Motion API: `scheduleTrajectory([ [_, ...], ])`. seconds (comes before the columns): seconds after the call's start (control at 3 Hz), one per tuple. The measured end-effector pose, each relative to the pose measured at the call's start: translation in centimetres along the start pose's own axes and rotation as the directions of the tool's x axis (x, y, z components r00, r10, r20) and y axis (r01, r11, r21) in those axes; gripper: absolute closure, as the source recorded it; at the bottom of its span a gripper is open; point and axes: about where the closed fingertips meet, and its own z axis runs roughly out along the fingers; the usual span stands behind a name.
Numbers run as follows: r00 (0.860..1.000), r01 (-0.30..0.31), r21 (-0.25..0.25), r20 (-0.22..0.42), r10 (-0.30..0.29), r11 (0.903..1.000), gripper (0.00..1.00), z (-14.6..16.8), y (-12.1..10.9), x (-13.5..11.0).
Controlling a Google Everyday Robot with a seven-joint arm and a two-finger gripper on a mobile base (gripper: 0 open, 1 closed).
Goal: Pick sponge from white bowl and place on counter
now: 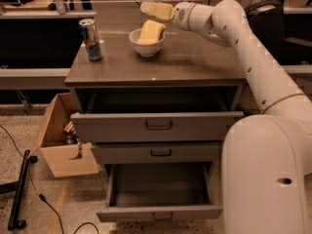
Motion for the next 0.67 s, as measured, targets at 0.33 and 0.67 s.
scheduleTrajectory([
  [0.33,0.999,-0.032,-0.014,-0.035,0.031,0.9994,0.00,1.7,0.2,2.1],
  [0.67,0.996,-0.061,0.000,-0.059,0.061,0.9982,0.00,2.3,-0.4,3.7],
])
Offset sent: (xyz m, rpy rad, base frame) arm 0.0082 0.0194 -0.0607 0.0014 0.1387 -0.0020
